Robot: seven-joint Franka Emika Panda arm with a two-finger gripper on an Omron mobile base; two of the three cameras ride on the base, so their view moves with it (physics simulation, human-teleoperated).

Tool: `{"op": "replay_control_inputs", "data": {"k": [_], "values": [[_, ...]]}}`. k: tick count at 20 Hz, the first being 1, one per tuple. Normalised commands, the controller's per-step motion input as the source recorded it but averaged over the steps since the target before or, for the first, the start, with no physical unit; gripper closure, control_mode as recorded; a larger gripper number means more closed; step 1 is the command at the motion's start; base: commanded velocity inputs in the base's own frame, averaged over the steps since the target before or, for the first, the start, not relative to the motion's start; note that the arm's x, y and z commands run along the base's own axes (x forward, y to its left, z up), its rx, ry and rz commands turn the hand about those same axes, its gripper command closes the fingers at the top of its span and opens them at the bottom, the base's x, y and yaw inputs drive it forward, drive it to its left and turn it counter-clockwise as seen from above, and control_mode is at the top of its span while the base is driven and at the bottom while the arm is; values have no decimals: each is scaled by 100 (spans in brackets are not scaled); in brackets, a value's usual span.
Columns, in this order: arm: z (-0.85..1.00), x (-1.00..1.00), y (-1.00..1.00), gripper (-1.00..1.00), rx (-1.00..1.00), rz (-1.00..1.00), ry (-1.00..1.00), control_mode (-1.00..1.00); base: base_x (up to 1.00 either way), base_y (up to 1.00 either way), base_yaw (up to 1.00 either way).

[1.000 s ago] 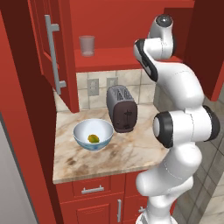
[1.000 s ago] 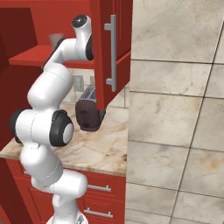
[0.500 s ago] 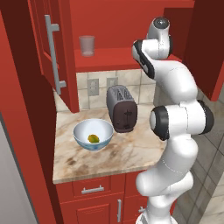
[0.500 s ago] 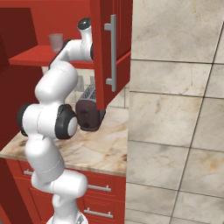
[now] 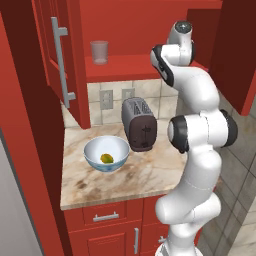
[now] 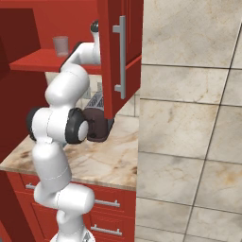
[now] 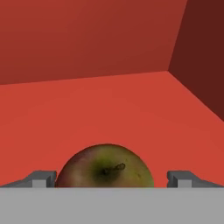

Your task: Open the cabinet. Pick the mango and apple from the cabinet and place them into the bowl. Then close the cabinet.

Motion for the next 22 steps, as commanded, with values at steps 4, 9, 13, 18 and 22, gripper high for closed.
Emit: {"op": "replay_control_inputs", "data": {"k": [4,9,13,18,22], "values": [[-16,17,0,-100,0,0,1,-100,0,0,0],[-13,12,0,100,0,0,4,-100,0,0,0],[-15,6,0,100,0,0,6,-100,0,0,0],[-13,0,-1,100,-2,0,-2,-100,0,0,0],[-19,0,0,100,-6,0,-19,-100,0,0,0]]}}
